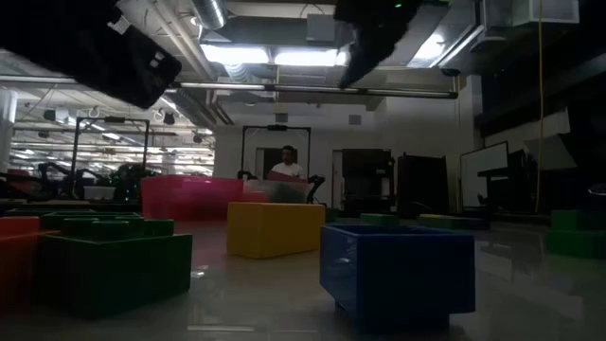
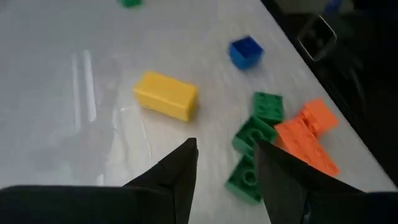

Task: Sort blocks by size
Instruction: Put the small green game piece into the pink bin

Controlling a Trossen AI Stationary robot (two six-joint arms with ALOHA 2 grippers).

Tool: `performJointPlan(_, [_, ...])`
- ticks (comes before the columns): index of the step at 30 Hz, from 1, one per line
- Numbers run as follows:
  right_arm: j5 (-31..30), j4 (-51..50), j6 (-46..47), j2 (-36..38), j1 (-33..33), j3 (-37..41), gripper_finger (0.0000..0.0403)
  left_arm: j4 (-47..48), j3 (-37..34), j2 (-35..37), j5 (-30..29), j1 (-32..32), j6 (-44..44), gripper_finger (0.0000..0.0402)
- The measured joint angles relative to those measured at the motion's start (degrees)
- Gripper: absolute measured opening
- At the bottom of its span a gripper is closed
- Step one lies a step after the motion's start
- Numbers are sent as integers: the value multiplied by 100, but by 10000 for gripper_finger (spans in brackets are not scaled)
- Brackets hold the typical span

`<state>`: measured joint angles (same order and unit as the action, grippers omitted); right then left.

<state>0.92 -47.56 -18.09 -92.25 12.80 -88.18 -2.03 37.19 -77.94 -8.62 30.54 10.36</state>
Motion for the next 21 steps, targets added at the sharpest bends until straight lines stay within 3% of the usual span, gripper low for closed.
performJointPlan(5, [245,-937,153,79,-2,13,182,-463,4,-578,251,252,-548,143])
performJointPlan(9, [364,-1015,327,86,-2,231,182,-846,2,-845,249,329,-612,143])
performJointPlan(17, [421,-904,479,79,-2,743,182,-1826,9,-1194,200,105,841,143])
performJointPlan(21, [428,-916,618,79,-2,841,182,-1815,53,-1297,195,38,919,148])
